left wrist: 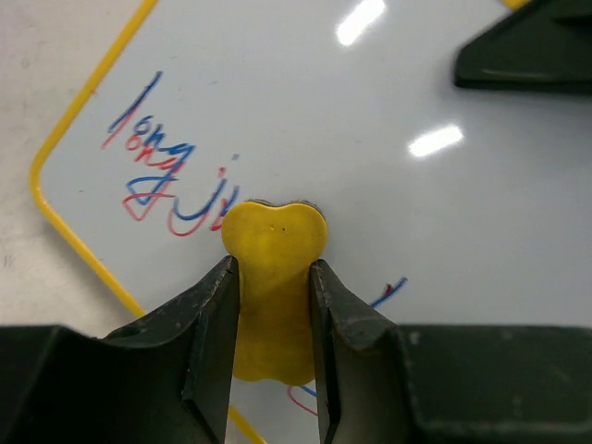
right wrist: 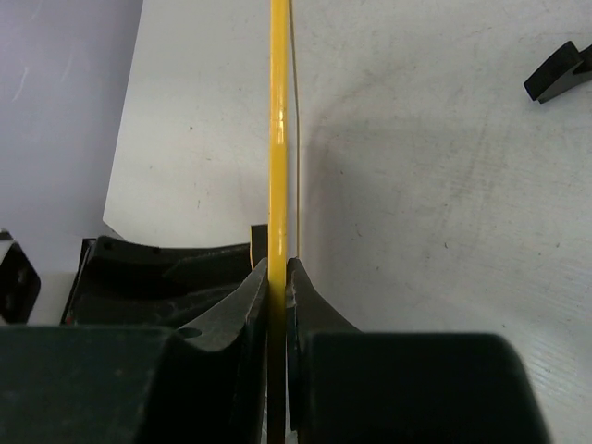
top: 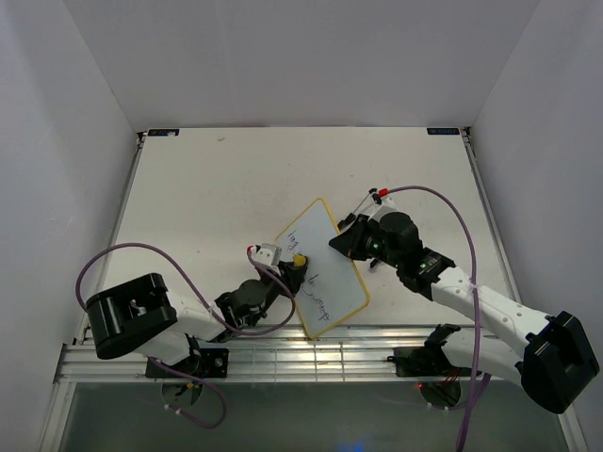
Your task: Erase the whiteboard
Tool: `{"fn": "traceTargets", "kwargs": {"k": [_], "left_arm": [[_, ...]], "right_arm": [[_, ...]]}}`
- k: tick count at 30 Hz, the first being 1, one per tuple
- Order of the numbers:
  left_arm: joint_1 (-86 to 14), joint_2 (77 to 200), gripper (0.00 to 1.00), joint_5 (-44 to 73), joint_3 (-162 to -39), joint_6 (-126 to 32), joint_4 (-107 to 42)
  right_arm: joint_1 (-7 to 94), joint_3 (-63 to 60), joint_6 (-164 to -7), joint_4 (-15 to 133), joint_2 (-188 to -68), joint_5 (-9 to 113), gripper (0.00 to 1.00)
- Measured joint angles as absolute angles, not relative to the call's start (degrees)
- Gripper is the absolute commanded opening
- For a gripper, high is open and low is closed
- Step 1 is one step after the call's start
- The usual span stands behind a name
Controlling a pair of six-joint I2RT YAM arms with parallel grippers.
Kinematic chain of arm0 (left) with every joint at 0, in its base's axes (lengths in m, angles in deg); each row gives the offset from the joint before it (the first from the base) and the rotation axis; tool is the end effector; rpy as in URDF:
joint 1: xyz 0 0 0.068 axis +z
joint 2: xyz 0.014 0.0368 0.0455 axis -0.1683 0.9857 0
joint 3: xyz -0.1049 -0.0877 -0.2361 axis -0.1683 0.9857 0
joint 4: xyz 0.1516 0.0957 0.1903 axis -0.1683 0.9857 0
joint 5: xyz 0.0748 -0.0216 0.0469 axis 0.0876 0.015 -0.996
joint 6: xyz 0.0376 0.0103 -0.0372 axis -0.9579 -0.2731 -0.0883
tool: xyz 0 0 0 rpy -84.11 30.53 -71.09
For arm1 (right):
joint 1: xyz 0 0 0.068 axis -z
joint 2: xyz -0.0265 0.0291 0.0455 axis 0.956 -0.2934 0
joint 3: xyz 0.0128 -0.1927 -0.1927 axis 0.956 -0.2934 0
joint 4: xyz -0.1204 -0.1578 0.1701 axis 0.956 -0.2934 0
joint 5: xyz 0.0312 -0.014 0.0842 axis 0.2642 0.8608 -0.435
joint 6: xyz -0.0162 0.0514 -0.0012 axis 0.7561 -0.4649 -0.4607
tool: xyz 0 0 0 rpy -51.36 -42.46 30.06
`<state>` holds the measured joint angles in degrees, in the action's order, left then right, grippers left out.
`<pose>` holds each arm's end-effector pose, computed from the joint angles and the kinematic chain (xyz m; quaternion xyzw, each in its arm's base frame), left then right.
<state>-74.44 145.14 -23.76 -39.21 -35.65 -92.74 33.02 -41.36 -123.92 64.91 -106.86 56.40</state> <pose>0.1114 -0.1944 0.1486 0.1008 0.7422 -0.2989 0.5914 0.1824 0.1549 0.2597 0.0222 0.8142 0.4065 0.4140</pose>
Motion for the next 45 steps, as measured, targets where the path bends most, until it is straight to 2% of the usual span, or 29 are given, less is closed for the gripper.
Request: {"fn": "traceTargets", "kwargs": {"k": [9,15,20,27,35,45], "left_arm": [[-66.35,142.35,0.13,-22.58,-43.43,-22.86,-75.56],[-55.84,144.49,0.13,-15.28,-44.50,-17.18,-71.56],[-51.80,149.21,0.13,-10.47,-46.75,-16.31,-71.49],[-50.51,154.48,0.11,-6.45,-50.60,-15.83,-72.85],[-50.07,155.05,0.11,-3.28,-51.84,-13.09,-75.14],[-55.56,152.18,0.11,-4.06,-53.50,-11.02,-75.95]], "right_arm": [[32.80,-46.25,-121.89,67.18,-104.94,56.42,0.08],[32.80,-47.83,-121.01,68.19,-102.80,55.15,0.08],[32.82,-47.89,-120.29,68.34,-102.23,54.10,0.08],[33.67,-48.68,-121.32,68.28,-101.49,55.50,0.08],[33.96,-48.68,-121.87,68.69,-102.14,55.48,0.08],[34.20,-48.68,-122.11,68.85,-102.38,55.48,0.08]]}}
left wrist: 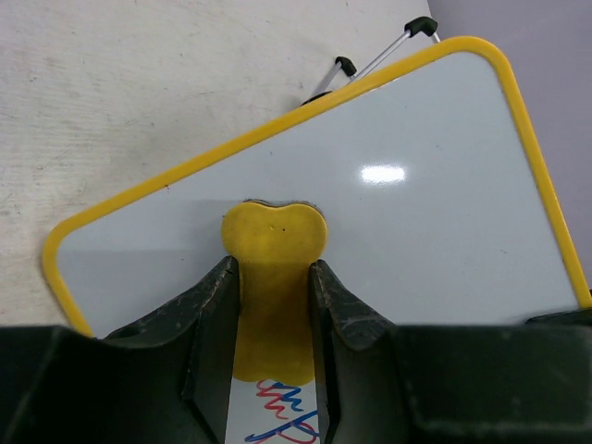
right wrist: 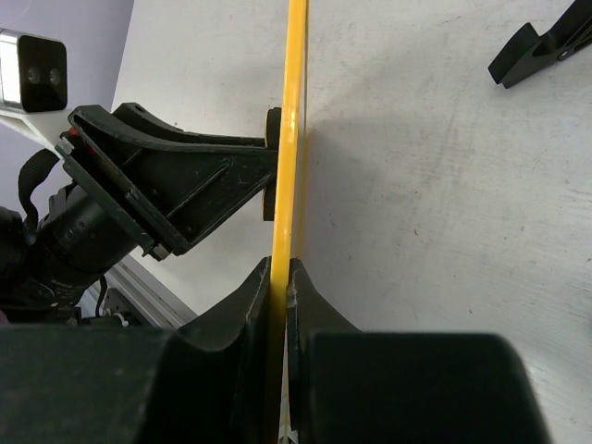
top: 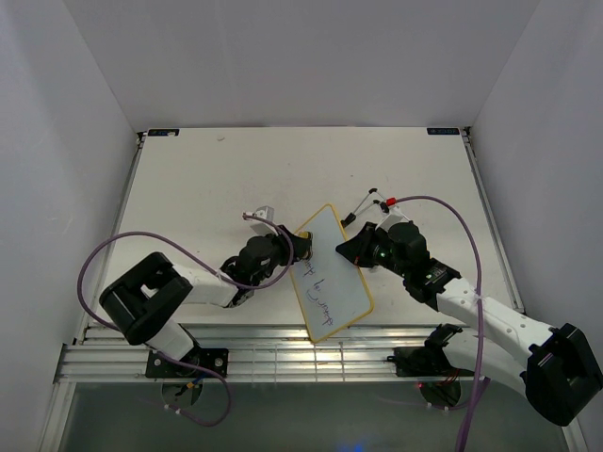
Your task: Erase the whiteboard
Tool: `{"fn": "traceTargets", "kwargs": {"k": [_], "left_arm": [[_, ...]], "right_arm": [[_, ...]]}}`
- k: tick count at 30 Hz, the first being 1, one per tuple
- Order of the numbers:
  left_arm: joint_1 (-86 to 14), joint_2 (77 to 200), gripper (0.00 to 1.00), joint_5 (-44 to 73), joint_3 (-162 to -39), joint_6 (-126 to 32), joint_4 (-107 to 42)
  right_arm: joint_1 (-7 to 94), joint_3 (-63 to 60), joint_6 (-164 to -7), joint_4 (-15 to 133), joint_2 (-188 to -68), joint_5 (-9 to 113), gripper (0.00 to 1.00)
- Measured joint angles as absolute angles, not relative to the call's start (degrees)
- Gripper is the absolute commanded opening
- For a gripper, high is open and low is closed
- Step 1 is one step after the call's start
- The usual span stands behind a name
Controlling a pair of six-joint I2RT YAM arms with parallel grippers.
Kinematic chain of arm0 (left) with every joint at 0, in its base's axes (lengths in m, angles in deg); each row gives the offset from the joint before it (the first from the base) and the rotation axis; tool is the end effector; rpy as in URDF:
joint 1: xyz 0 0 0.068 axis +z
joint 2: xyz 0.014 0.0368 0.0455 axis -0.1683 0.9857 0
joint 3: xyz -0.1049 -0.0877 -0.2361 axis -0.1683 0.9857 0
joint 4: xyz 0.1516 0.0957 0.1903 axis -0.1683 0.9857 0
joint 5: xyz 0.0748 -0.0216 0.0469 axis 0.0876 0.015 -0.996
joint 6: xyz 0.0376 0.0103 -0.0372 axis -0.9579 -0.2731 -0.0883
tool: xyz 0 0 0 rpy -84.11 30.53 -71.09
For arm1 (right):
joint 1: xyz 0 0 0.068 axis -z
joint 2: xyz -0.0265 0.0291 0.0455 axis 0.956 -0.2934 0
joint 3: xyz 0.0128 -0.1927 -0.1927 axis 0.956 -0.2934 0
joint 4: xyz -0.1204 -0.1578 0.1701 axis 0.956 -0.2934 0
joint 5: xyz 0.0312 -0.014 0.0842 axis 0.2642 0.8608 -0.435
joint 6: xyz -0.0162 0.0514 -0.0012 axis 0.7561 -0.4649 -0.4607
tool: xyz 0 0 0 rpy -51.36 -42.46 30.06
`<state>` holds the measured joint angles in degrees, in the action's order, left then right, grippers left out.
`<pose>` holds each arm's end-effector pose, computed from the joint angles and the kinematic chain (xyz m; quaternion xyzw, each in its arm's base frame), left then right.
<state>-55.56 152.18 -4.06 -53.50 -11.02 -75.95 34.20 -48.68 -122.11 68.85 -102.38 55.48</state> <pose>0.2004 -0.1975 0.1521 -0.0660 0.8029 -0.3794 0.4550 0.1701 0.1394 0.2384 0.0126 0.8087 0.4053 0.4261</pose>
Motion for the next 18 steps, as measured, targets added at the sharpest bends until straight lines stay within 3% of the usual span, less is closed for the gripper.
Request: {"fn": "traceTargets", "kwargs": {"k": [18], "left_arm": [[-49.33,154.67,0.09,-5.55,-52.67,-4.66,-69.72]], "right_arm": [[34.24,-48.66,-122.94,68.78,-102.34,54.43,0.08]]}}
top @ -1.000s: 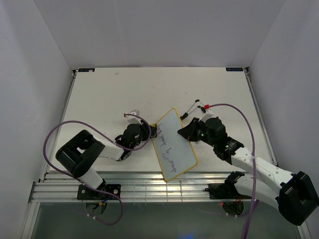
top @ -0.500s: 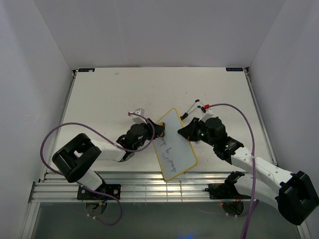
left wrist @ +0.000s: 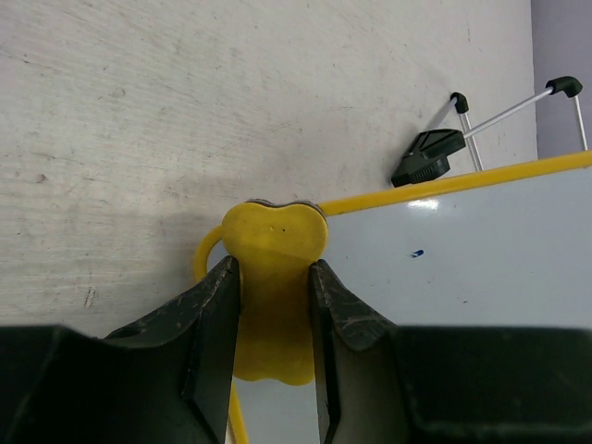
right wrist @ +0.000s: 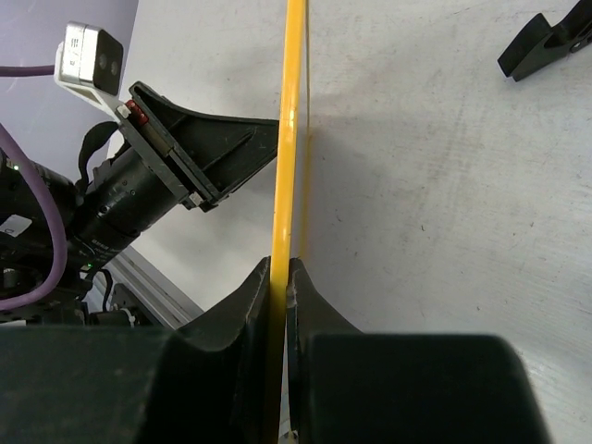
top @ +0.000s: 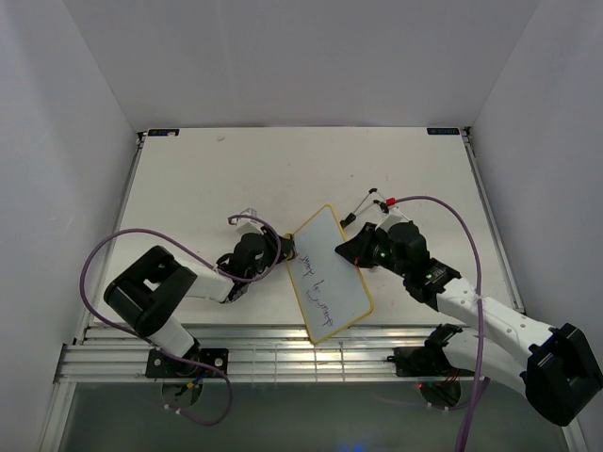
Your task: Erase the whiteboard
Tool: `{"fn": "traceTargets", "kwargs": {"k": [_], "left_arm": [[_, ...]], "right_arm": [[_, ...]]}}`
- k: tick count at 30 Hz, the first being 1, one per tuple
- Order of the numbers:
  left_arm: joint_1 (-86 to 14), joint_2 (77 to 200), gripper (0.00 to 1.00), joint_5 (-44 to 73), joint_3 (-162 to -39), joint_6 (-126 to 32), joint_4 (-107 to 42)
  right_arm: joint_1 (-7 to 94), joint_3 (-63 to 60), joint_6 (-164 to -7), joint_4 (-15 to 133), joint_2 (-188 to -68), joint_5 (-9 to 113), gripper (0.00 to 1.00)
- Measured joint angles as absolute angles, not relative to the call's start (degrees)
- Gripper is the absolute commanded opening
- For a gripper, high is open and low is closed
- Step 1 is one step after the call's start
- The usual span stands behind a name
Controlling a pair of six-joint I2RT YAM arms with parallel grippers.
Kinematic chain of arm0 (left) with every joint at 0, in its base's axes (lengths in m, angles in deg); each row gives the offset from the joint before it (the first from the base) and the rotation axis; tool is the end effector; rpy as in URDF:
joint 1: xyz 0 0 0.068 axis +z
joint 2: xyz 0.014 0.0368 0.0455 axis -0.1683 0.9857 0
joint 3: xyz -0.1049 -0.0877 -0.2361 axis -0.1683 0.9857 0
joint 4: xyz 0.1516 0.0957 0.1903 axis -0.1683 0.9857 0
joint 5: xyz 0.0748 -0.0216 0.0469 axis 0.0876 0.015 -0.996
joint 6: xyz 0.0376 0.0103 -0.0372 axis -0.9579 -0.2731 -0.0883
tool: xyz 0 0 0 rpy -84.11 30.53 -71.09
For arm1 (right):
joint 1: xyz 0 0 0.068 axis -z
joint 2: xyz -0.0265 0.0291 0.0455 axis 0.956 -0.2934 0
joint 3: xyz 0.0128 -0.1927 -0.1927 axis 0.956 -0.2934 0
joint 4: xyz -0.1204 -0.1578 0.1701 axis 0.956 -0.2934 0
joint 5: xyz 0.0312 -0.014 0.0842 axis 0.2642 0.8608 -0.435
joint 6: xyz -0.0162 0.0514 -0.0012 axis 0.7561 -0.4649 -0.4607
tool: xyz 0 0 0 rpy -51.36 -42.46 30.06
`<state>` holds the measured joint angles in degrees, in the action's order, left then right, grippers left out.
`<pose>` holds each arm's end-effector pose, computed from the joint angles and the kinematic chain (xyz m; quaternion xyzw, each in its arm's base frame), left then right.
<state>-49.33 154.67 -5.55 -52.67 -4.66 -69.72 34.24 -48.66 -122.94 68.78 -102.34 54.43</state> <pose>0.2159 -0.1694 0.1263 -0.1599 0.8355 -0.3187 0.4181 0.1697 0.1397 0.2386 0.0133 0.8086 0.4136 0.4182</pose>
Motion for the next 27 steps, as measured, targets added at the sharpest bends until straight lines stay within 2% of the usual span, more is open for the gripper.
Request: {"fn": "traceTargets", "kwargs": {"k": [10,17,27], "left_arm": [[-55.99,151.99,0.09,-10.47,-49.81,-8.26,-72.54],[-62.73,150.94,0.09,-13.09,-54.20,-14.08,-72.98],[-61.79,151.33,0.09,-11.80,-54.73,-15.00,-74.64]], "right_arm": [[34.28,-48.68,-123.38,68.82,-102.34,54.28,0.08],[34.85,-48.68,-123.75,68.87,-102.34,55.22,0.08],[34.96,-48.70,-124.01,68.82,-102.32,55.39,0.08]]}}
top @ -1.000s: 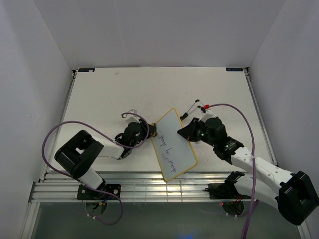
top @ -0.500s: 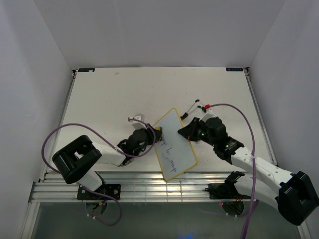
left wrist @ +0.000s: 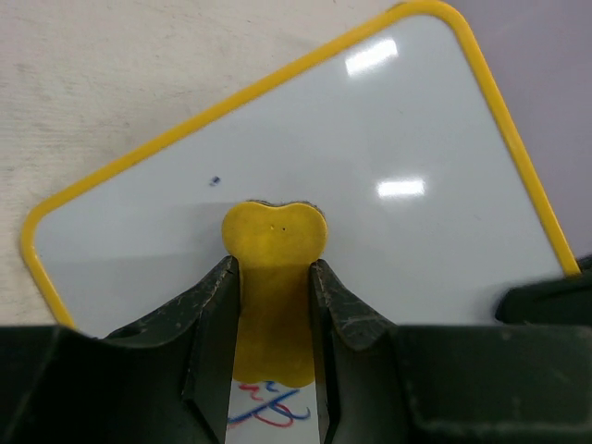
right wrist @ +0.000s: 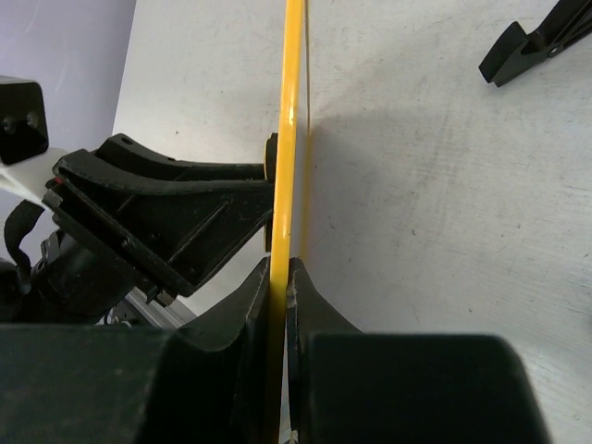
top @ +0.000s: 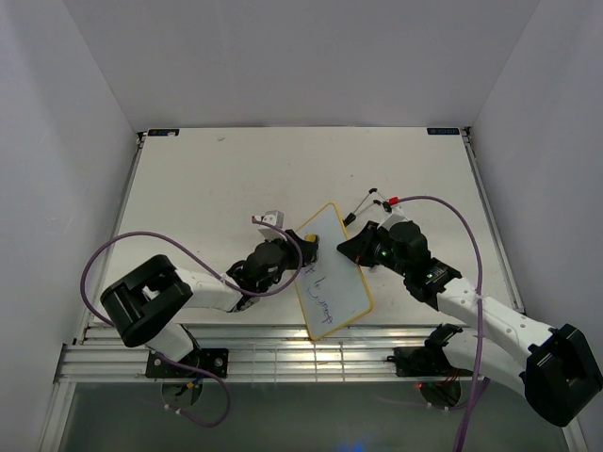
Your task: Erase the whiteboard
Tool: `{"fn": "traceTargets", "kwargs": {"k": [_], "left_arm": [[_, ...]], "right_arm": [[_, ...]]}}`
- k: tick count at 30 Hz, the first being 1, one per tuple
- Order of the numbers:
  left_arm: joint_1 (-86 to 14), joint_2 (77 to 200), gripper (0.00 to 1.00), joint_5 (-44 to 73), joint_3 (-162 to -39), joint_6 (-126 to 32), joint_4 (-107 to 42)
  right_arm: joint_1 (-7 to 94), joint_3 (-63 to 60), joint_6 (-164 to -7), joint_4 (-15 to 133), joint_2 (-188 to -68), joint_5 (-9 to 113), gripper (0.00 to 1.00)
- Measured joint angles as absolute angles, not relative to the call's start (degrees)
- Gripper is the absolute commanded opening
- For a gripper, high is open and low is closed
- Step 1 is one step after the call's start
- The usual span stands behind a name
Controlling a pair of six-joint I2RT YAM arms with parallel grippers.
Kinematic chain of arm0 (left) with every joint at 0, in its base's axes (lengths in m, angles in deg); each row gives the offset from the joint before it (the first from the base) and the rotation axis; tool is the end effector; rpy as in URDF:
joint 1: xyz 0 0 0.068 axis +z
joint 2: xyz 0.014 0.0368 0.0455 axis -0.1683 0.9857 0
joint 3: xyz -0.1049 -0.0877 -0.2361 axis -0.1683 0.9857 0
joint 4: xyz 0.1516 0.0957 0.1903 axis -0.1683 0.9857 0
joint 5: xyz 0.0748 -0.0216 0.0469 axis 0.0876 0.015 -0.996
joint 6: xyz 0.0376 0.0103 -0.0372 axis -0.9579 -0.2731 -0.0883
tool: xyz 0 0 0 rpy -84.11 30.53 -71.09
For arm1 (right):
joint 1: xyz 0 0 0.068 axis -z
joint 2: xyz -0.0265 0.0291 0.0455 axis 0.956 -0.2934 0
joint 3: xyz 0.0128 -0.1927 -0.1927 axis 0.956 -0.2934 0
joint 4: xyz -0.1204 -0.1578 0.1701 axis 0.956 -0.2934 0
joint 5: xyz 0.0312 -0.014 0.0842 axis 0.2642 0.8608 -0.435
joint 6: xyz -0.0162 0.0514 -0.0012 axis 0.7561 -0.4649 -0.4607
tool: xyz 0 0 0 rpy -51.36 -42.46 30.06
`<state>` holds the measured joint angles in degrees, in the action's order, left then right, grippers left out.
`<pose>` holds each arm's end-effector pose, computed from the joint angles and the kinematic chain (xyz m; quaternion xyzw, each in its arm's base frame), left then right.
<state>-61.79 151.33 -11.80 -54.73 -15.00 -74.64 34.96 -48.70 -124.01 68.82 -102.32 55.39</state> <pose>0.1829 -0.2170 0.1597 -0.0354 0.7979 -0.3528 0.4875 0.1717 0.1370 0.2385 0.0309 0.8081 0.4101 0.4217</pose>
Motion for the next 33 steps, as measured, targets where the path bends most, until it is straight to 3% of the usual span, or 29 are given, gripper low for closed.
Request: {"fn": "traceTargets", "kwargs": {"k": [14,33], "left_arm": [[-48.10,157.01,0.09,-4.59,-56.24,-14.36,-74.23],[-59.10,155.57,0.09,-7.26,-57.09,-22.93,-81.79]], "right_arm": [[34.52,-50.60,-125.10,70.14,-101.46,53.12,0.08],[34.74,-50.60,-125.80,70.55,-102.10,54.56,0.08]]}}
